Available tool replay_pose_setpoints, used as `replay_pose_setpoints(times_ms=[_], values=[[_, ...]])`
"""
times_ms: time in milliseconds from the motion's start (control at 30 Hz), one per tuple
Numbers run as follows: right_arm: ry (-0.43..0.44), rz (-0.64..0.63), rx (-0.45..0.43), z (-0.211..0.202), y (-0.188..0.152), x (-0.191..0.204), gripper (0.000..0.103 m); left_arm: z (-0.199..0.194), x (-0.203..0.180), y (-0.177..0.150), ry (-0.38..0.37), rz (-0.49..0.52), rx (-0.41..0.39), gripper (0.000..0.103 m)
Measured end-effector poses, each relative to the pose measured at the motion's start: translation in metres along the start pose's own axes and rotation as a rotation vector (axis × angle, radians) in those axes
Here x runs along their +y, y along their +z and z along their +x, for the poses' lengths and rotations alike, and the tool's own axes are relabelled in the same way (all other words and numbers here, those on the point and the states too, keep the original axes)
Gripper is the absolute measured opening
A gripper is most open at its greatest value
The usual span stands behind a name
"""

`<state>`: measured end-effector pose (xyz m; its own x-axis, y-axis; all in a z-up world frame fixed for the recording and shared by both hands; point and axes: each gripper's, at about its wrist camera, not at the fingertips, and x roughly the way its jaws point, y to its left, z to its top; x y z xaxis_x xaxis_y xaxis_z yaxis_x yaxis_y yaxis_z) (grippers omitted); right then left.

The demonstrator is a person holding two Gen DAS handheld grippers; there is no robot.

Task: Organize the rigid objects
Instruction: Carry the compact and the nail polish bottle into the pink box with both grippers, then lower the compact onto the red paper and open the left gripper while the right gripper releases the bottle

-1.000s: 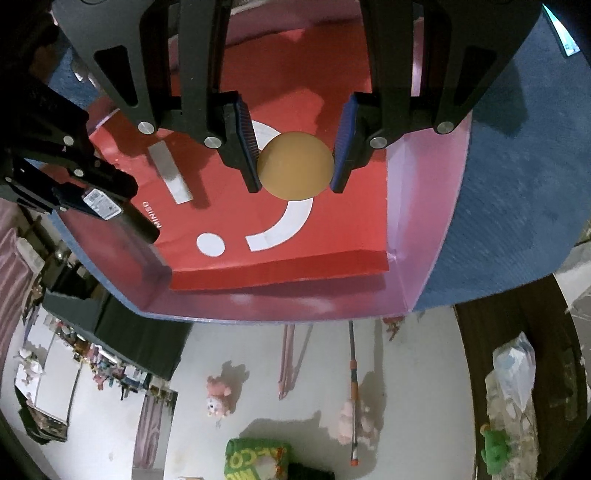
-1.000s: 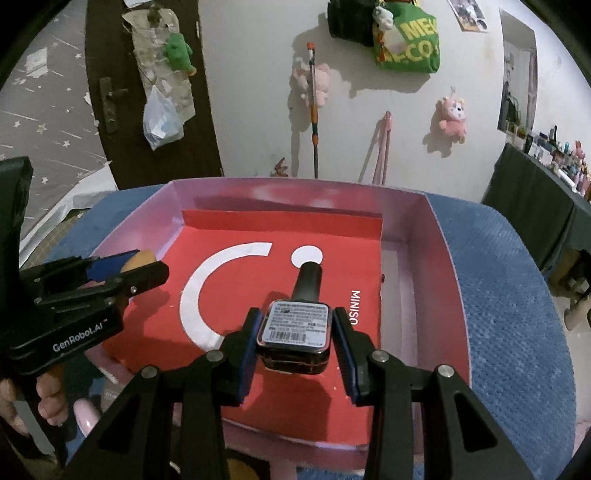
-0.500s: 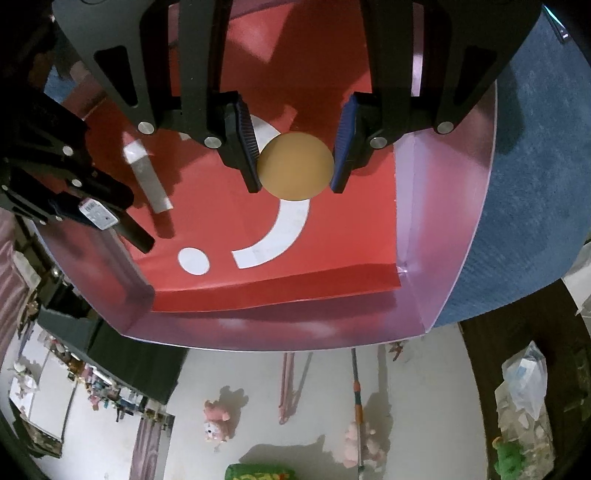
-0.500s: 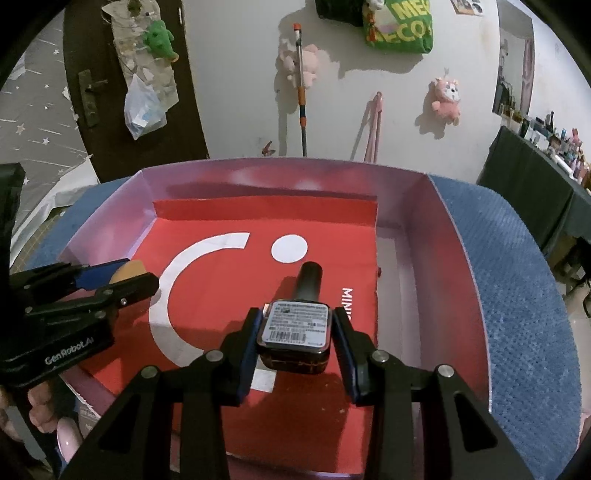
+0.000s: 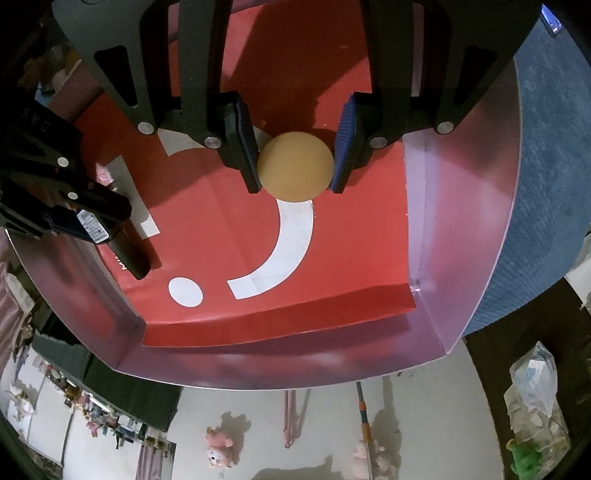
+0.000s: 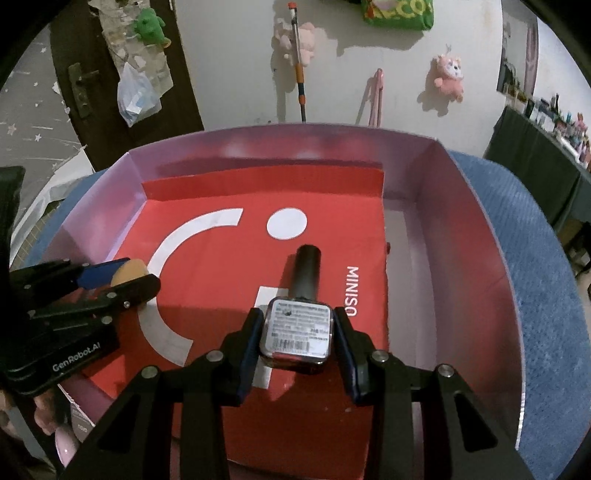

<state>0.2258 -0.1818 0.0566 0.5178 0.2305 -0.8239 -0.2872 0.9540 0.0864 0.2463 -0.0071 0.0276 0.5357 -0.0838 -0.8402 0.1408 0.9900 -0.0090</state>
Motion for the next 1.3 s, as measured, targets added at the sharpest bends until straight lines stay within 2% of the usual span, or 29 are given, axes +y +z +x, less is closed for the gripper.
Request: replay_pose_setpoints(times_ms=[400,467,533,1000,1100,1300], values=[[-0.002,-0.001,-0.002,-0.001,-0.001,0.0,0.04,-0.001,0.003,0.001,0.007,-0.025,-0.015,0.037],[-0.002,0.0,-0.002,-0.001,-0.001,0.0,0.04,-0.001,0.003,0.0,0.011,-0.028,-0.012,0.045],[0.0,0.001,-0.001,-0.001,0.0,0.0,0.04,0.0,0.005,0.0,0.001,-0.044,0.0,0.058],[0.001,0.002,-0.002,-0.001,0.0,0.0,0.042,-0.001,0.005,-0.002,0.011,-0.026,-0.015,0.062],[0.001,0.001,-0.006,-0.003,0.001,-0.001,0.046,-0.002,0.004,-0.002,0.011,-0.018,-0.022,0.067],[0.005,-0.001,-0.028,-0.01,0.002,-0.001,0.051,-0.009,0.002,-0.003,0.022,-0.008,-0.034,0.068]])
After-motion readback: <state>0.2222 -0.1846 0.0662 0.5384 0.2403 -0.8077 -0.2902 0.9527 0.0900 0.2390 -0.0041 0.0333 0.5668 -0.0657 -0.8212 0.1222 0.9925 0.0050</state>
